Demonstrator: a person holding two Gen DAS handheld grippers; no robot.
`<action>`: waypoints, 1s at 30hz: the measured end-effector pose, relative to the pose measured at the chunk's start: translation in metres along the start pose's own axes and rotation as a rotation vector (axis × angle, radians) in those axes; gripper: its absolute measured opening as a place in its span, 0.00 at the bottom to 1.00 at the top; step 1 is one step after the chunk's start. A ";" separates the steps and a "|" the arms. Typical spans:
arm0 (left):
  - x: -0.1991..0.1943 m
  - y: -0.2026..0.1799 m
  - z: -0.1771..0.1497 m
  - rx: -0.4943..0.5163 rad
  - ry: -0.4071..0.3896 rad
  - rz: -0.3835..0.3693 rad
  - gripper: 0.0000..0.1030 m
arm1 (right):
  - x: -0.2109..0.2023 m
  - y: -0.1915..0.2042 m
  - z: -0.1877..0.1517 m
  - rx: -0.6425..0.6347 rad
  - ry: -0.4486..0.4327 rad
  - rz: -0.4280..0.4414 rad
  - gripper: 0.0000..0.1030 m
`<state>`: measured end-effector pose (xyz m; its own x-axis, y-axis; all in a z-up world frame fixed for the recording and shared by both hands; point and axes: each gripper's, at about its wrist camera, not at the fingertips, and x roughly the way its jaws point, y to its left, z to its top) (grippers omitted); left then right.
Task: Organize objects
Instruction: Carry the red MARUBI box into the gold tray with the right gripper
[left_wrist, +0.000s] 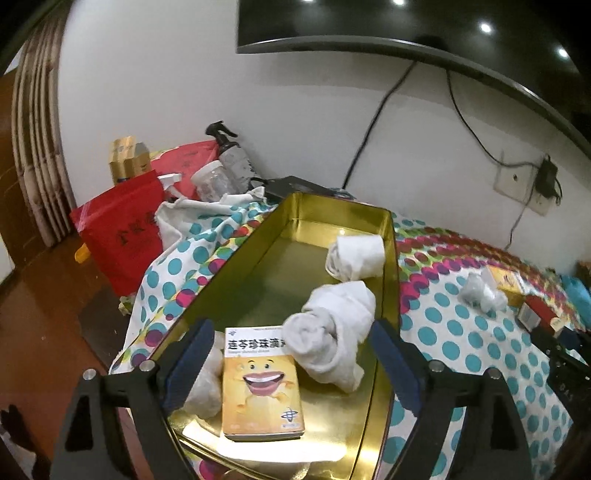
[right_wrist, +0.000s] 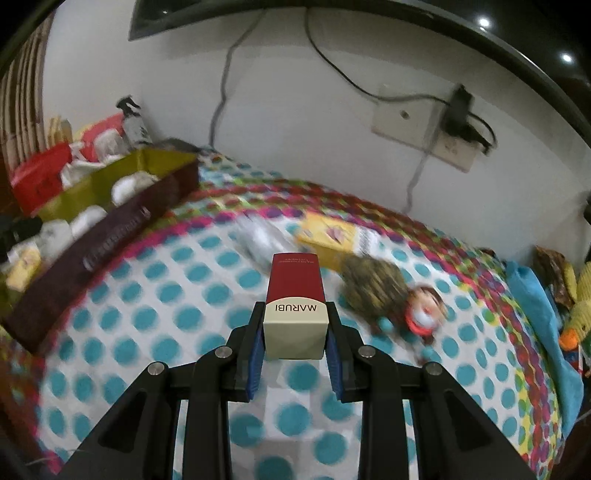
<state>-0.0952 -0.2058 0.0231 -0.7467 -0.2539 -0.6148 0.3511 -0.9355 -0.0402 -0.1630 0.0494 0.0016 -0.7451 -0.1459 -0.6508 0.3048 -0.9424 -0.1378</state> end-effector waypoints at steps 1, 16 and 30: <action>0.000 0.003 0.001 -0.010 0.006 0.003 0.86 | 0.000 0.005 0.005 -0.005 -0.007 0.008 0.26; -0.003 0.035 0.005 -0.094 0.030 0.103 0.86 | 0.009 0.147 0.091 -0.195 -0.048 0.151 0.26; -0.001 0.107 0.011 -0.299 0.010 0.241 0.86 | 0.050 0.224 0.115 -0.321 -0.019 0.195 0.26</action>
<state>-0.0629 -0.3087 0.0286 -0.6176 -0.4543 -0.6421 0.6663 -0.7360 -0.1202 -0.2007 -0.2040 0.0239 -0.6650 -0.3214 -0.6741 0.6098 -0.7549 -0.2416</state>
